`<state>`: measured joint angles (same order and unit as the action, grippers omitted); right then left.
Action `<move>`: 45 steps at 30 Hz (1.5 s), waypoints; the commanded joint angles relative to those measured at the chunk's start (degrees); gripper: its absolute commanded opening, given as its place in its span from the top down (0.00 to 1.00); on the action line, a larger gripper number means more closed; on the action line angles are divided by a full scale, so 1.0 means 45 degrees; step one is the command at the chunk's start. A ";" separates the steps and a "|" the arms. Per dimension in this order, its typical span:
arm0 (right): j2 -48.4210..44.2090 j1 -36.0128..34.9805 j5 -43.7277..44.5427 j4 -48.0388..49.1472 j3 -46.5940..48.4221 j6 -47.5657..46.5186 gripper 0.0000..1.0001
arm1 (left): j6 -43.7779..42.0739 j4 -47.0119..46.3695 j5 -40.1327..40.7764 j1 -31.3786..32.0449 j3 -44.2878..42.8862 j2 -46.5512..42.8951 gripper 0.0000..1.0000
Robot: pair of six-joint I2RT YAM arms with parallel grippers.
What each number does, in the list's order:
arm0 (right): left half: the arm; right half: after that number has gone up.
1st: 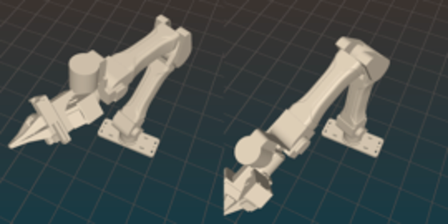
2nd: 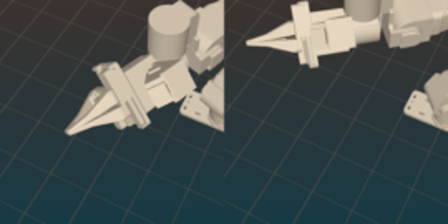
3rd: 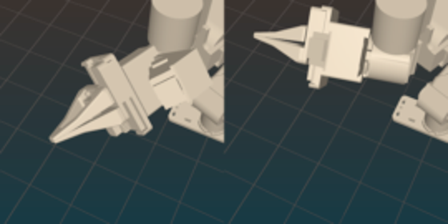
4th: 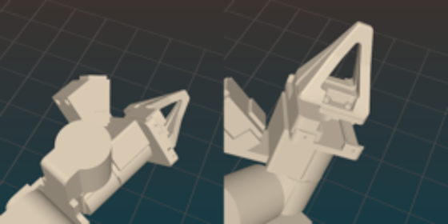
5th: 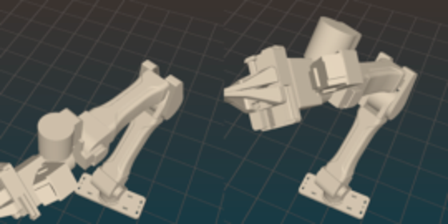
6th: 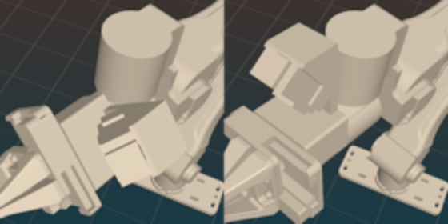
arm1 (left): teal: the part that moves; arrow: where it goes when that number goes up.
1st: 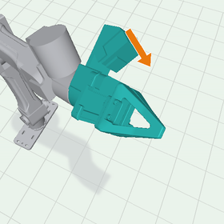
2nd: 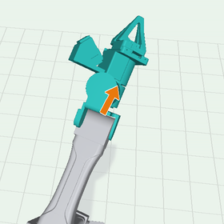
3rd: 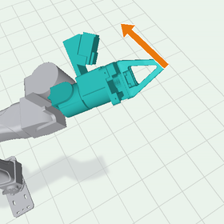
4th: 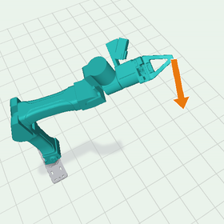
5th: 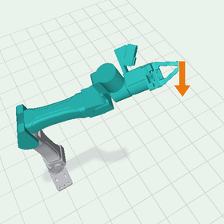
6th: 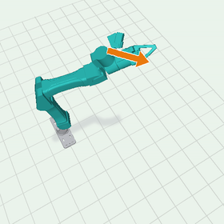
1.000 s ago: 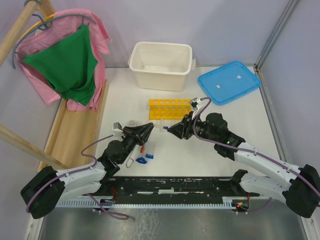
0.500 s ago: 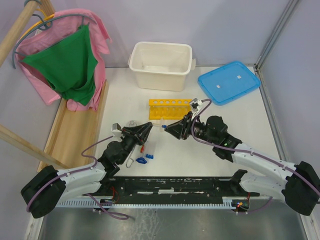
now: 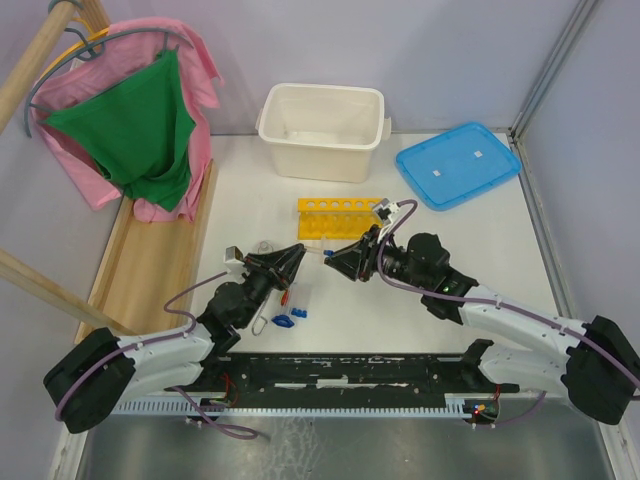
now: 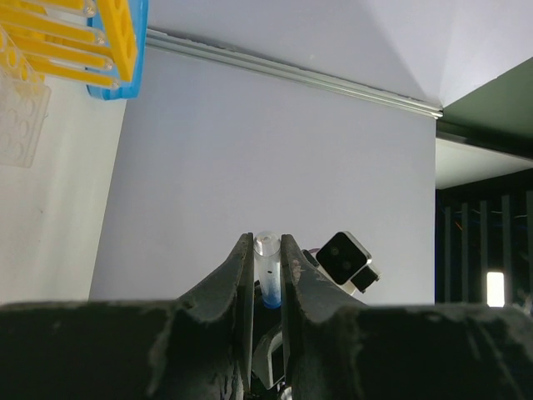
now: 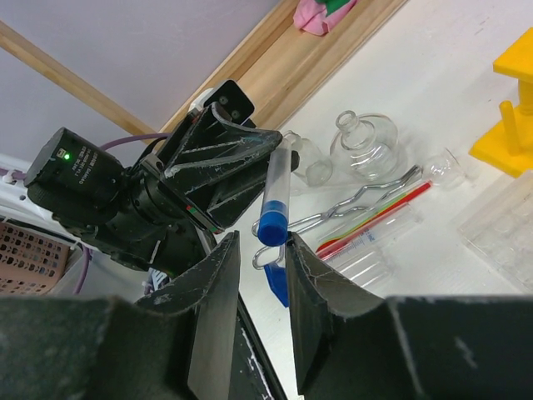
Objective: Organize the chemistry lab equipment
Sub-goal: Insert the test tube into the slot of the test tube rack.
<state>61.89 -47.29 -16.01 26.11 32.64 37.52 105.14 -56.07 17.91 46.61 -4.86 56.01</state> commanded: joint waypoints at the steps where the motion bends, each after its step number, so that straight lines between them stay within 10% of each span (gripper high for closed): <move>1: 0.0108 -0.0150 0.0288 0.0748 0.0466 -0.0256 0.64 | 0.0346 -0.0779 -0.0002 -0.0055 -0.0004 0.0069 0.97; 24: 0.0089 -0.0580 0.1522 0.0444 0.0977 -0.1253 0.65 | 0.0420 -0.1035 -0.0132 -0.0050 0.0133 0.0269 0.97; 45: 0.0454 -0.0703 0.1942 -0.0303 0.1250 -0.1221 0.90 | -0.0180 -0.0954 -0.0549 -0.0056 -0.0133 0.0407 0.86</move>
<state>63.88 -49.89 -8.67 24.82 34.81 32.86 105.21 -57.82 16.95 46.59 -4.40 57.93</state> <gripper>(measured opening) 0.222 0.213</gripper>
